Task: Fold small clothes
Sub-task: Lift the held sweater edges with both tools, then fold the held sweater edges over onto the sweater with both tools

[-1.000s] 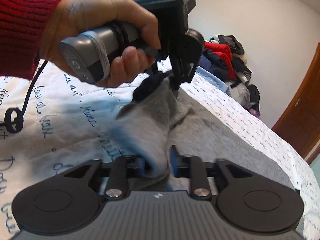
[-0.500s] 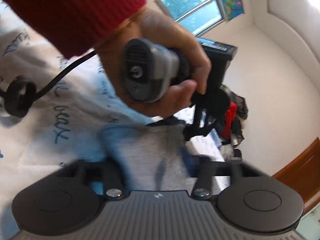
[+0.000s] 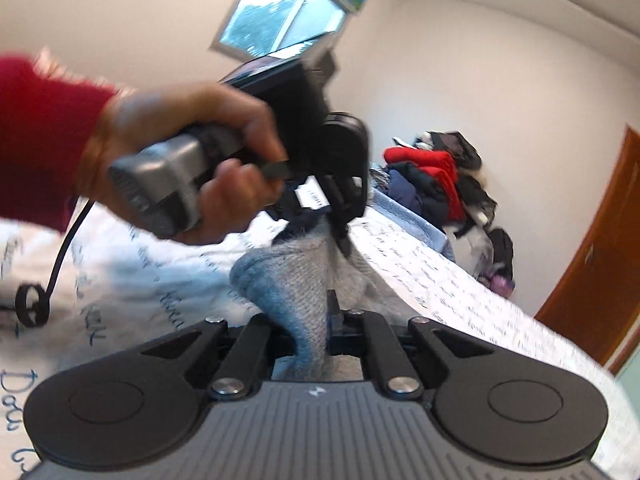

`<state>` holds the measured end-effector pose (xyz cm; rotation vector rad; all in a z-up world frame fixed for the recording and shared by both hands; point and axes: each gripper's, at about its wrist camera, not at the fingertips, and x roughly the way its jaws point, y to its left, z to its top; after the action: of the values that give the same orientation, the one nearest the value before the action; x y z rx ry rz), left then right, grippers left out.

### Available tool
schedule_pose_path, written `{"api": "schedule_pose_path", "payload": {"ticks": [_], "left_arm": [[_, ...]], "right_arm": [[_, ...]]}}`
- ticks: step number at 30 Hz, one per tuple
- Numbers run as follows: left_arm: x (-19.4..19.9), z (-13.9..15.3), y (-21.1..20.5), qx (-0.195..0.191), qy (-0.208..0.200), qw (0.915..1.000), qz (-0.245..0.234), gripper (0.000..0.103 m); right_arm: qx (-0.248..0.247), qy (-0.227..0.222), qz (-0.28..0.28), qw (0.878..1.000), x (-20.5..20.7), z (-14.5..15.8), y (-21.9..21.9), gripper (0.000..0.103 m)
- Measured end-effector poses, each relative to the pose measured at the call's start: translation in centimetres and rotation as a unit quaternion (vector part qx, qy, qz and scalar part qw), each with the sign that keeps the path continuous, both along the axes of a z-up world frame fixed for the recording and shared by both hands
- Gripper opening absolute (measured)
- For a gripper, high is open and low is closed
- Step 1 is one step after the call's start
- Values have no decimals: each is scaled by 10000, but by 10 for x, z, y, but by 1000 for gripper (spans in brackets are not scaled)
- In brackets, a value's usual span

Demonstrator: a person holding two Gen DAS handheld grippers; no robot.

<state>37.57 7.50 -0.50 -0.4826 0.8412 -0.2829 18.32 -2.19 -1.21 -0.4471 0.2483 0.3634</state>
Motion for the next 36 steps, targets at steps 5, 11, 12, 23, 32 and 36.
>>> {"api": "schedule_pose_path", "payload": {"ticks": [5,11,12,23,32,36], "left_arm": [[-2,15,-24,189,-113,9998,13,13],[-1,29,-60,307,-199,9993,-69,13],[-1,31,-67,319,-216,9992,-107,13],[-1,34,-153,769,-228,9952,-567,13],[-6,28,-214,1039,-292,9898,-928,13],[-8,25,-234,1121,-291,9876,-1056,13]], "right_arm": [[454,88,-196,9987,0,10,-28,6],[666,14,-473,9967,-8,11,-52,6],[685,1,-520,9963,-9,11,-57,6],[1035,32,-1084,9887,-15,10,-113,6],[1310,95,-1441,9808,-22,7,-155,6],[1478,155,-1599,9759,-24,6,-170,6]]}}
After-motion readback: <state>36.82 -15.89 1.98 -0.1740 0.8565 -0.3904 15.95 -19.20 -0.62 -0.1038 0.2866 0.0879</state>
